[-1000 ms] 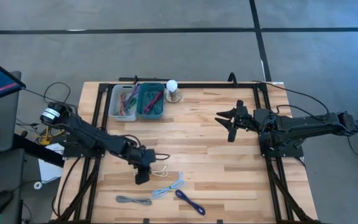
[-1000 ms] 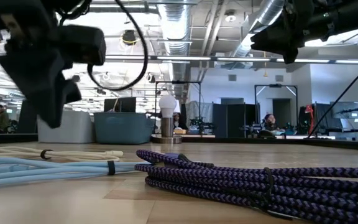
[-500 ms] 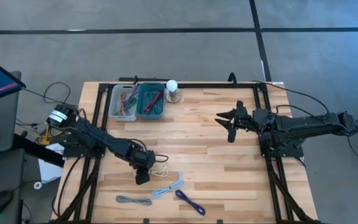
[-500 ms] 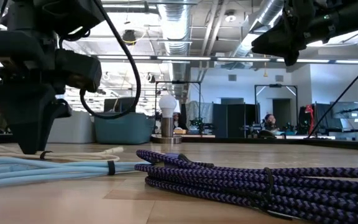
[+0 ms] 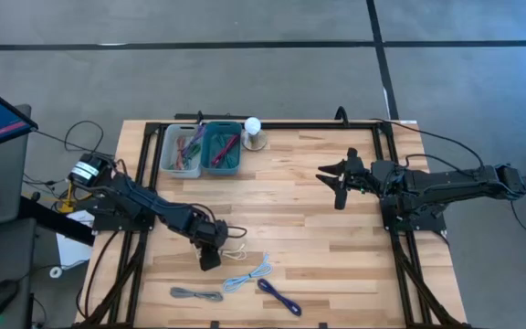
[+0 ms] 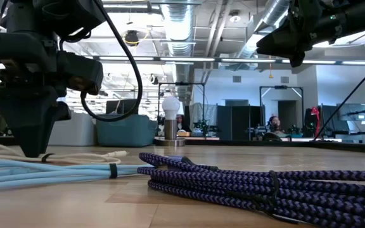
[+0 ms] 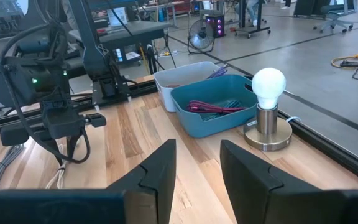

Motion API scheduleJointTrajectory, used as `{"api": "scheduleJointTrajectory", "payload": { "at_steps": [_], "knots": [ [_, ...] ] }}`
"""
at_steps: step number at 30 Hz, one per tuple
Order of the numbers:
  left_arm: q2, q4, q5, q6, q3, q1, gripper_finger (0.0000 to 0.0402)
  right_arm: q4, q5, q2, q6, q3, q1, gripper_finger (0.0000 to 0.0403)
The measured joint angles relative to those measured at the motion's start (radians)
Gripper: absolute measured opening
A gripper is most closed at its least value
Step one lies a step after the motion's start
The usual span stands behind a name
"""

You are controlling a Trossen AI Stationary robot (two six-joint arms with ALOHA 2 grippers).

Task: Pick & Place USB Port
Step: Put the white charger cable into the gray bin

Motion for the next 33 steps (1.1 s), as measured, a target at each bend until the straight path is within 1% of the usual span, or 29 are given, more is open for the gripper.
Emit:
{"api": "scheduleJointTrajectory", "payload": {
  "at_steps": [3, 7, 8, 13, 15, 19, 21, 27, 29, 33],
  "knots": [
    [-0.001, 0.014, -0.004, -0.006, -0.022, 0.0, 0.0056, 0.0, 0.0, 0.0, 0.0, 0.0, 0.0, 0.0118],
    [-0.004, 0.021, -0.005, -0.007, -0.043, 0.001, 0.0016, 0.0, 0.0, 0.0, 0.0, 0.0, 0.0, 0.0118],
    [-0.004, 0.023, -0.006, -0.007, -0.045, 0.001, 0.0011, -0.001, 0.0, 0.0, 0.0, 0.0, 0.0, 0.0118],
    [-0.015, 0.044, -0.046, 0.019, -0.051, -0.003, 0.0008, -0.001, 0.0, 0.0, 0.0, 0.0, 0.0, 0.0118],
    [-0.044, 0.063, -0.07, 0.033, -0.056, -0.004, 0.0006, -0.002, 0.0, 0.0, 0.0, 0.0, 0.0, 0.0118],
    [-0.13, 0.052, -0.213, 0.038, -0.059, 0.001, 0.0004, -0.007, 0.0, 0.0, -0.002, 0.0, 0.0, 0.0118],
    [-0.177, 0.063, -0.243, 0.042, -0.056, -0.002, 0.0003, -0.019, 0.0, 0.0, -0.002, 0.0, -0.001, 0.0118],
    [-0.31, 0.057, -0.395, 0.129, -0.053, 0.002, 0.0003, -0.028, 0.001, 0.0, -0.002, 0.0, -0.001, 0.0118],
    [-0.351, 0.031, -0.447, 0.153, -0.053, 0.007, 0.0003, -0.033, 0.001, 0.0, -0.002, 0.0, -0.001, 0.0118],
    [-0.424, -0.006, -0.584, 0.215, -0.053, 0.026, 0.0003, -0.034, 0.001, 0.0, 0.0, 0.0, -0.001, 0.0118]
  ]
}}
